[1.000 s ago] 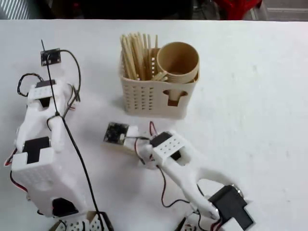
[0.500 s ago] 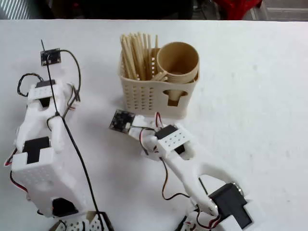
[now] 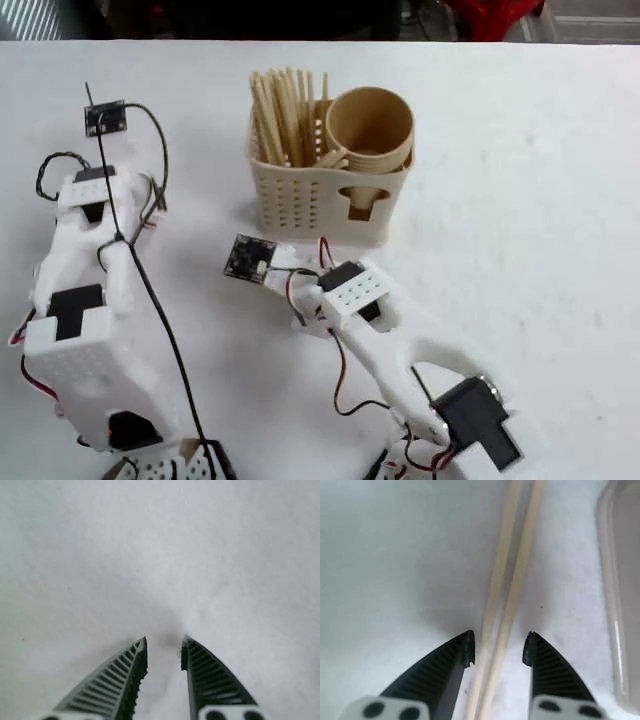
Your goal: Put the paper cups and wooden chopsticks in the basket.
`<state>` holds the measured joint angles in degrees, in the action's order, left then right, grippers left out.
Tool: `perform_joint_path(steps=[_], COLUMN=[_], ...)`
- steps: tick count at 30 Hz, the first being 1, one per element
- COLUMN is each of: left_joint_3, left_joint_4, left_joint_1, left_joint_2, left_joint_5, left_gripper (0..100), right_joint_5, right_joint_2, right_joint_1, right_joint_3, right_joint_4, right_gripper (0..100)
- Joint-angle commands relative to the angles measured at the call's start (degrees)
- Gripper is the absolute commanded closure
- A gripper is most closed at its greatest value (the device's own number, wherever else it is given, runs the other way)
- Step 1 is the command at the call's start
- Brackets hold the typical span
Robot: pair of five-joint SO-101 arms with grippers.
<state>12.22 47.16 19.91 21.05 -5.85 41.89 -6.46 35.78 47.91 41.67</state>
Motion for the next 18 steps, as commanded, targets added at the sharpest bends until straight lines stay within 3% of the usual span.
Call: perform_joint_path(steps=[1, 9, 18], left_joint_3=[-2.02, -2.02, -2.02], left_joint_4=[-0.97, -0.97, -1.05], left_joint_1=[-1.01, -1.01, -1.01], left_joint_2=[-0.31, -0.31, -0.31], left_joint_5=[0.70, 0.70, 0.70], left_gripper=[87, 87, 87], right_joint_5=[0.70, 0.18, -5.45], right_joint_2=[1.36, 0.75, -22.37], right_joint_1=[0.84, 0.31, 0.75], right_joint_3=[-1.41, -2.81, -2.46], right_joint_4=[0.31, 1.63, 9.36], right_gripper=[94.7, 98.2, 98.1])
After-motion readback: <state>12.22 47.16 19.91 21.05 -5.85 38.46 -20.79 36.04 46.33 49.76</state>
